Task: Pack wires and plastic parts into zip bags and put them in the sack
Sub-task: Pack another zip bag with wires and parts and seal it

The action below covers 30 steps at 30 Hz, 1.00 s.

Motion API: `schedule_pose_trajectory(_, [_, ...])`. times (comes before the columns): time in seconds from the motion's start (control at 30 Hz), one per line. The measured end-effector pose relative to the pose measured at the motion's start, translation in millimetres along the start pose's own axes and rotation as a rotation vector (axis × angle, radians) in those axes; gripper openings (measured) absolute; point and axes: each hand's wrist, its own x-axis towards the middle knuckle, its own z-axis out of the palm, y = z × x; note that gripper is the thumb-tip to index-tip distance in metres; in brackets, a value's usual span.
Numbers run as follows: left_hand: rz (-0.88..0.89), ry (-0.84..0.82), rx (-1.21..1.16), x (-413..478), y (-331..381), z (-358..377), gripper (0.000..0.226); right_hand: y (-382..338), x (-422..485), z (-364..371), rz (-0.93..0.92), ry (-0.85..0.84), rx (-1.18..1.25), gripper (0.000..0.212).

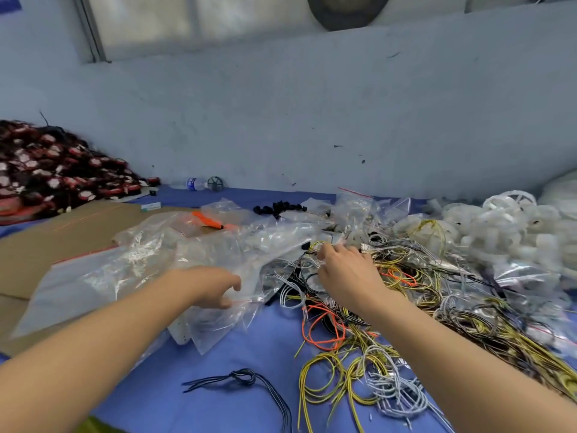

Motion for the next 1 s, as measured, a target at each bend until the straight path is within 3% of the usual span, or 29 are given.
schedule_pose_trajectory(0.1, [0.003, 0.084, 0.025, -3.9, 0.3, 3.5, 0.023, 7.8, -6.2, -5.9, -0.008, 0.029, 0.001, 0.035])
schedule_pose_trajectory(0.2, [-0.038, 0.196, -0.051, -0.9, -2.5, -5.2, 0.025, 20.8, -9.4, -15.9, 0.006, 0.070, 0.004, 0.035])
schedule_pose_trajectory(0.33, [-0.011, 0.388, -0.606, 5.3, 17.0, -55.4, 0.030, 32.4, -9.8, -28.0, 0.047, 0.067, 0.176, 0.035])
schedule_pose_trajectory(0.43, [0.032, 0.576, -1.012, 7.9, 56.3, -112.4, 0.022, 32.2, -9.4, -41.4, 0.100, 0.039, 0.660, 0.034])
schedule_pose_trajectory(0.5, [0.126, 0.619, -1.225, 10.4, 93.0, -145.3, 0.020, 33.5, -5.0, -54.0, 0.118, 0.087, 0.879, 0.037])
schedule_pose_trajectory(0.6, [0.351, 0.550, -1.485, 12.9, 155.8, -177.2, 0.015, 41.0, -1.3, -77.0, 0.142, 0.252, 1.069, 0.029])
schedule_pose_trajectory(0.73, [0.523, 0.437, -1.739, 18.5, 221.4, -193.7, 0.020, 74.2, -12.2, -94.6, 0.217, 0.455, 1.036, 0.026])
schedule_pose_trajectory(0.9, [0.589, 0.269, -1.861, 25.0, 280.1, -199.0, 0.023, 124.9, -37.9, -92.7, 0.296, 0.504, 1.076, 0.022])
schedule_pose_trajectory(1.0, [0.585, 0.304, -1.813, 26.4, 308.4, -201.5, 0.031, 147.6, -50.3, -93.1, 0.356, 0.492, 1.260, 0.030])
